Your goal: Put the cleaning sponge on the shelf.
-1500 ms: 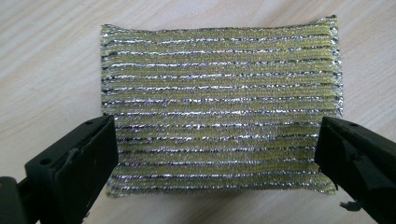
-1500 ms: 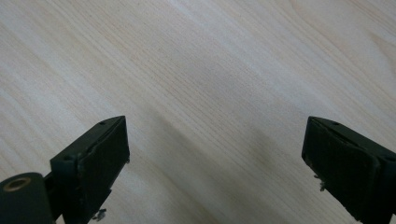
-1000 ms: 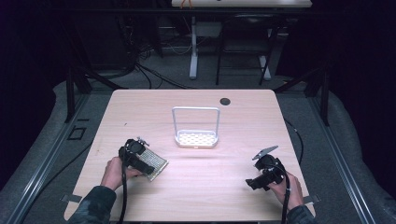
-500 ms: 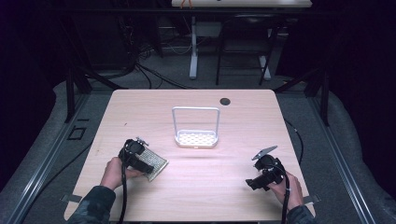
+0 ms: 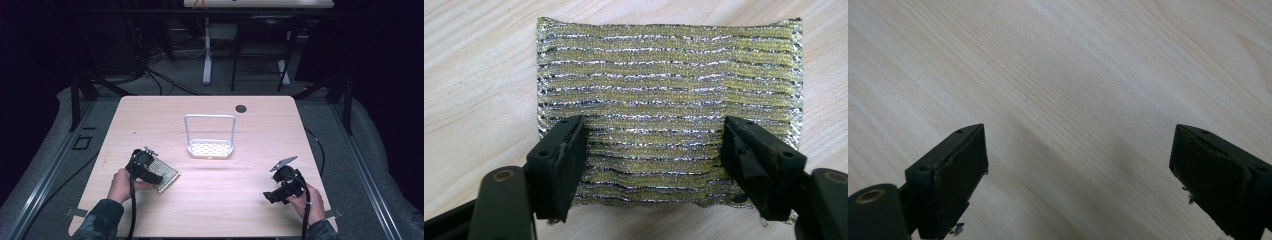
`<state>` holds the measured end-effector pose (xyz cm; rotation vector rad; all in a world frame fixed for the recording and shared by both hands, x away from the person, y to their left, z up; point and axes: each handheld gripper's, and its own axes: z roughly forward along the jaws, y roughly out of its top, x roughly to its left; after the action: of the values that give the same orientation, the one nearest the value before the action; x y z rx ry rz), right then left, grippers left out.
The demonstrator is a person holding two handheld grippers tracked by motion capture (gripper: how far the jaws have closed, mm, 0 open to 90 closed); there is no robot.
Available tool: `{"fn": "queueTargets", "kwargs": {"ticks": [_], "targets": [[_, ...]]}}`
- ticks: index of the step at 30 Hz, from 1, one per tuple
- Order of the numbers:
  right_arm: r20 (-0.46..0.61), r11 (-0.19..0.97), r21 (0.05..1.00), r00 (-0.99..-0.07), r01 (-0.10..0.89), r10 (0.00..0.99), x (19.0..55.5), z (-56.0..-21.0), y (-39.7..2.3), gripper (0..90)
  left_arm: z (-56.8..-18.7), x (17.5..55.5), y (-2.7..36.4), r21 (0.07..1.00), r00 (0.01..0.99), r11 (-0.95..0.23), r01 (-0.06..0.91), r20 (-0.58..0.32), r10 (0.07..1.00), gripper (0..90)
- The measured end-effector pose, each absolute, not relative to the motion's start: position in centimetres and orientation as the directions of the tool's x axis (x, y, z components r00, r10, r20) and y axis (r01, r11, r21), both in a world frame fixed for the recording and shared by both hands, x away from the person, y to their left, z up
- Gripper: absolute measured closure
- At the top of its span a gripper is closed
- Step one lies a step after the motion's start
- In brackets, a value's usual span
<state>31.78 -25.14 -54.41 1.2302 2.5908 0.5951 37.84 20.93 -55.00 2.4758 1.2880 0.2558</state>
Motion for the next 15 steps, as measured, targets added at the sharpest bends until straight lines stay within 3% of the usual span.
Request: {"fn": "queueTargets", "kwargs": {"ticks": [10, 15], "targets": [[-0.019, 0.57, 0.448, -0.63, 0.689, 0.777, 31.76, -54.33, -25.14, 8.1, -54.91, 37.79, 21.13, 0.387, 0.551, -0.511, 0.768, 0.008, 0.834, 39.4], [-0.019, 0.573, 0.447, -0.633, 0.687, 0.774, 31.75, -54.26, -25.12, 8.2, -54.8, 37.64, 21.13, 0.397, 0.562, -0.524, 0.754, 0.025, 0.827, 51.0]]}}
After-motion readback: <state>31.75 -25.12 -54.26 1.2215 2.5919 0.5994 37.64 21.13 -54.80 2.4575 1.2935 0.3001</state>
